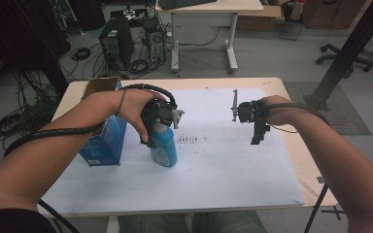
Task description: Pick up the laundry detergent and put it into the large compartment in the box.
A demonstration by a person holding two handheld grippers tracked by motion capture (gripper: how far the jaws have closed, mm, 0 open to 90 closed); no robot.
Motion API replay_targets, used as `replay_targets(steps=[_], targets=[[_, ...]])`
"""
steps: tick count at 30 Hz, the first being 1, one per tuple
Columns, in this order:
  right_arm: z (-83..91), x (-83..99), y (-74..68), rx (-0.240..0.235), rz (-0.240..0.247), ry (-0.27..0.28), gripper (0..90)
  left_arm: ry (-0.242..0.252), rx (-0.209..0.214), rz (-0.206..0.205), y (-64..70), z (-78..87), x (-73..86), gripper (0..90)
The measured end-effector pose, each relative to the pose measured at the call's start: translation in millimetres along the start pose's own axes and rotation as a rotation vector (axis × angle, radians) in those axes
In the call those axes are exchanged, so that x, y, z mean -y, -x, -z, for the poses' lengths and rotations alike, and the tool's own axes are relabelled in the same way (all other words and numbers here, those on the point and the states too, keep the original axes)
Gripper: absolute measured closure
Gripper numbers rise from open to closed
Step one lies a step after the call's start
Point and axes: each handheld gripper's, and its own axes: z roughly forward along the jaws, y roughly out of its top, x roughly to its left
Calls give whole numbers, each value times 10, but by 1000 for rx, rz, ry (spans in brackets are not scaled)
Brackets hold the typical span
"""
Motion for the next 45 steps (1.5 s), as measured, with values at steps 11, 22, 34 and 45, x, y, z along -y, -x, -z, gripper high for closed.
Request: replay_targets(steps=[11, 22, 34, 45], targets=[[12, -48, 5, 2, 10, -1, 59, 22, -26, -20, 31, -52, 22, 81], [5, -46, 9, 3, 6, 0, 58, 24, -38, -35, 23, -77, 51, 115], [-10, -75, 19, 1, 11, 1, 59, 23, -33, -41, 19, -112, 61, 191], [-13, -68, 31, 2, 10, 0, 57, 27, -32, -54, 8, -126, 53, 245]])
